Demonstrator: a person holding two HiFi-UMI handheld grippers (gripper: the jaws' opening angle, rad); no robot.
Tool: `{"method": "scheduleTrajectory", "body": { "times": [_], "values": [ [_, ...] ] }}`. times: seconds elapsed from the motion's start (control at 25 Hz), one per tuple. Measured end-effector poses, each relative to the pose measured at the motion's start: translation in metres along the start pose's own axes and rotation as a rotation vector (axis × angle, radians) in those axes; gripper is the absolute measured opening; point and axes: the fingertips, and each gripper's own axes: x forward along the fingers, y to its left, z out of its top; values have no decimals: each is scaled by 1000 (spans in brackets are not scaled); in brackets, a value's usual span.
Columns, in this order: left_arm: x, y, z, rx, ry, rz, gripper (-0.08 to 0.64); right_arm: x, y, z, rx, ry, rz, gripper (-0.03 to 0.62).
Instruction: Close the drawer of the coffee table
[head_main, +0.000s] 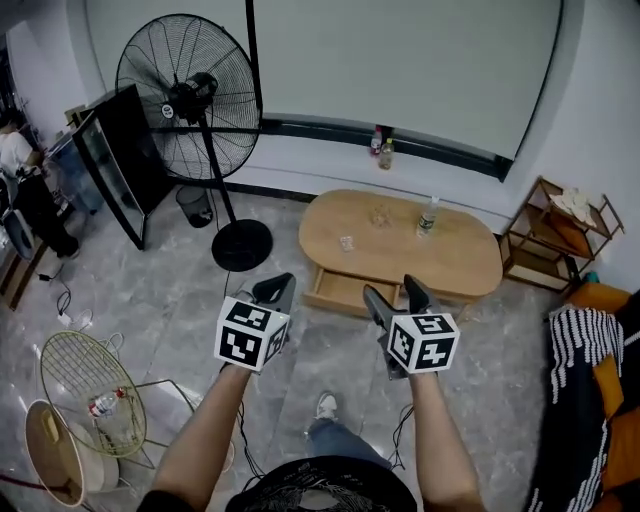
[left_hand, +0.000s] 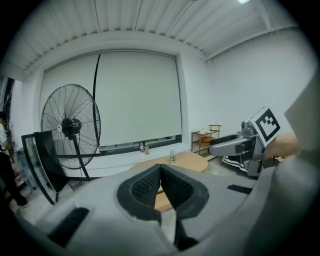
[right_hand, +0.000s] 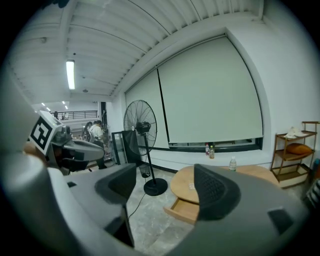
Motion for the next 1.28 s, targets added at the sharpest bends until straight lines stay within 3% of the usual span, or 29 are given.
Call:
{"method": "scheduleTrajectory", "body": {
  "times": [0.28,0.64,1.0,1.28],
  "values": [
    [96,44,29,-6,16,-52,3,81,-53,28,12,22,-50,359],
    [156,80,22,-37,41,-68,3,142,-82,25,26,56,-71,367],
    [181,84,-19,-22,44,-99,3,163,-85,-26,40,73,-89,371],
    [214,79,-97,12,44,-146,3,196,-88,-87,12,58,-100,371]
  ]
}}
